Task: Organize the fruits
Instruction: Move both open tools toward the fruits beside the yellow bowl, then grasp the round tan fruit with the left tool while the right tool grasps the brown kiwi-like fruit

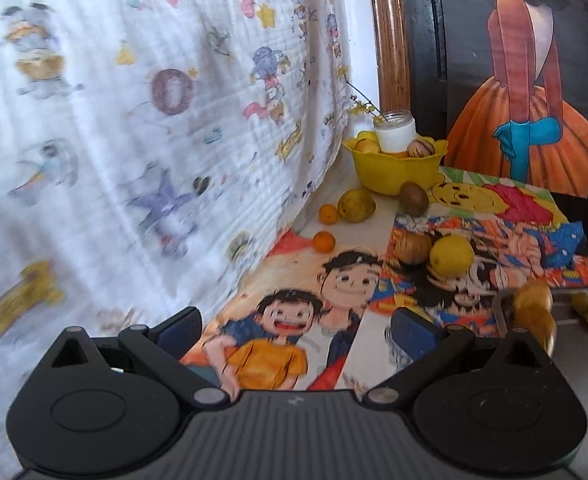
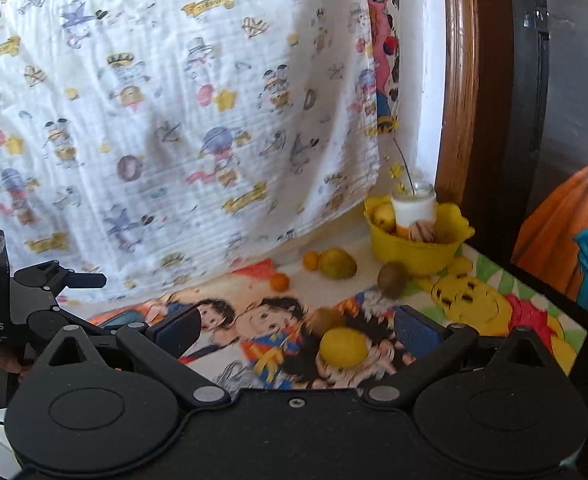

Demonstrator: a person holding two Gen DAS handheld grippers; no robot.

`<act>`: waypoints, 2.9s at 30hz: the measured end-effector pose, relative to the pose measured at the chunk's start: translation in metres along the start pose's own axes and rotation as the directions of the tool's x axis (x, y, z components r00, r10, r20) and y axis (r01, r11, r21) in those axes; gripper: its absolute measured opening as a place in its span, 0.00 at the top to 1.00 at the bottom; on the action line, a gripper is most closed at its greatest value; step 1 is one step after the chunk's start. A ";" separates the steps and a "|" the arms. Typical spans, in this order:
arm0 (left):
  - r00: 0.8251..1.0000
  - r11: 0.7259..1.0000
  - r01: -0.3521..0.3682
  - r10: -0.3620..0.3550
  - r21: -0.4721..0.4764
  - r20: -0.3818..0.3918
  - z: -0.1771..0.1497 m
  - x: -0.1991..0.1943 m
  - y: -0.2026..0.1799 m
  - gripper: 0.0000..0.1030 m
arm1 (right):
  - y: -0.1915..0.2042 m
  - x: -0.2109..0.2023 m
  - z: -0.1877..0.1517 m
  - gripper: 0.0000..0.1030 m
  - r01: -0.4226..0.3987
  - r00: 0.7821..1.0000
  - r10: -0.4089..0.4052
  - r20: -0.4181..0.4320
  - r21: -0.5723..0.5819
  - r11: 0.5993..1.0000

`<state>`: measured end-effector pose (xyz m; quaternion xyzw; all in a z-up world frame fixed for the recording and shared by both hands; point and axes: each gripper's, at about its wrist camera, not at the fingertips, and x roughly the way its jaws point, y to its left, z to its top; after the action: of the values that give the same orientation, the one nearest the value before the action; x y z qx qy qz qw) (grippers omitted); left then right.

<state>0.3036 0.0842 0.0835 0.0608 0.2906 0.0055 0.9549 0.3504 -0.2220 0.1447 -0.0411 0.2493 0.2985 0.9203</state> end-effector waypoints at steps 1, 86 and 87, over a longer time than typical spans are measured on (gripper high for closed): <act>1.000 1.000 0.006 -0.006 0.006 0.004 0.002 0.008 0.000 0.00 | -0.005 0.008 -0.001 0.01 -0.002 1.000 0.002 0.006 -0.003 1.000; 0.820 0.784 0.084 -0.405 -0.615 -0.404 0.074 0.253 -0.058 0.13 | -0.168 0.289 0.032 0.11 0.010 0.938 -0.008 -0.346 0.005 1.000; 0.818 0.780 0.085 -0.410 -0.620 -0.403 0.073 0.254 -0.058 0.15 | -0.169 0.294 0.032 0.13 0.005 0.938 0.003 -0.346 0.022 1.000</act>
<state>0.5536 0.0297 -0.0038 -0.2748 0.5262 -0.0217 0.8045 0.6660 -0.1976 0.0181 -0.0826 0.4105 0.2835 0.8628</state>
